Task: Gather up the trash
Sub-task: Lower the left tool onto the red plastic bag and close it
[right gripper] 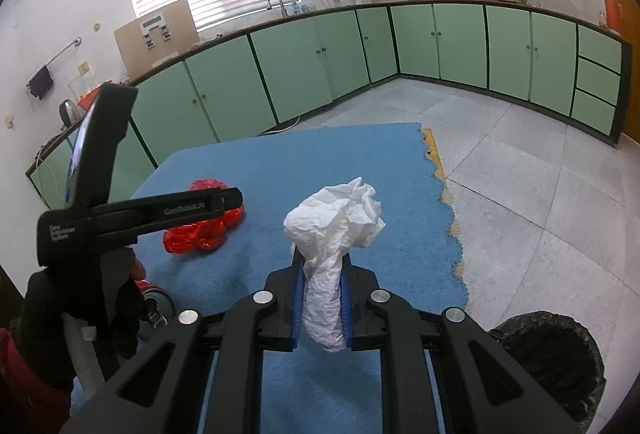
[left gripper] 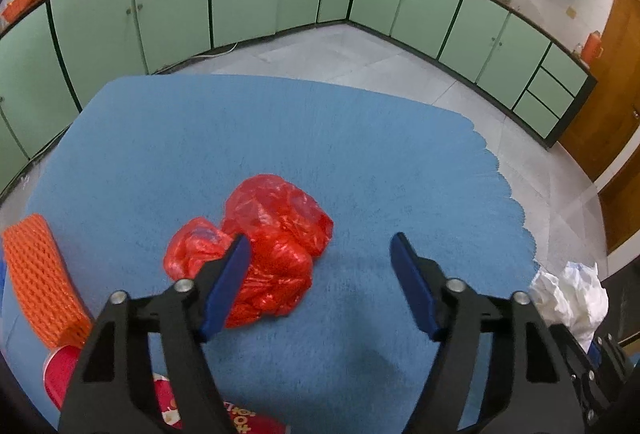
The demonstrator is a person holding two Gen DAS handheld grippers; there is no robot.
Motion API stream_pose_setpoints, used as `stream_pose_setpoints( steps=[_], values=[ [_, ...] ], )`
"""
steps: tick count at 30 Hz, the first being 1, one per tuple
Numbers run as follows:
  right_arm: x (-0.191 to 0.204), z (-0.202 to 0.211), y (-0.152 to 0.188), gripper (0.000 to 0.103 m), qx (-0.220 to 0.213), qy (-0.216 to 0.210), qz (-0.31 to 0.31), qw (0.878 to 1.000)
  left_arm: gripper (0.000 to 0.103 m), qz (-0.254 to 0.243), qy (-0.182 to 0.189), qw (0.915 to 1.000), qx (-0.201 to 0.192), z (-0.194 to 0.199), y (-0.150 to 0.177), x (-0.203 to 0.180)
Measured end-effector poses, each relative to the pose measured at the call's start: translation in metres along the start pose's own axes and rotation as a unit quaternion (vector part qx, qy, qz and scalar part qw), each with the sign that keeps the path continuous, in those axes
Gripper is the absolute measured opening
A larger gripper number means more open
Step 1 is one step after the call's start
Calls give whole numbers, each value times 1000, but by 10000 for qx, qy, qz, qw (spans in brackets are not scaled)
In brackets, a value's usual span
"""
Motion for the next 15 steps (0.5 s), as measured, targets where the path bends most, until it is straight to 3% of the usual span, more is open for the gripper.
stream_pose_setpoints(
  steps=[4, 6, 8, 15],
  values=[
    [3, 0, -1, 15, -8, 12, 37, 10000, 35, 55, 2, 10000, 16, -1, 3, 4],
    [5, 0, -1, 15, -13, 14, 43, 10000, 11, 108, 50, 9999, 19, 1, 4, 4],
    [6, 0, -1, 15, -21, 14, 37, 10000, 0, 164, 153, 9997, 28, 4, 5, 5],
    [8, 11, -3, 15, -131, 47, 80, 9999, 0, 151, 330, 9992, -139, 15, 11, -3]
  ],
)
Point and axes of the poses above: each gripper's, at about its wrist camera, not at the fingertips, and z roughly against the way its jaws point, x to its left, y to its underside, the point moved 5 cm from there along -z, roughly the way its jaws point, and after that the axes turned 2 degrees about -x, right-handed, at the moved point
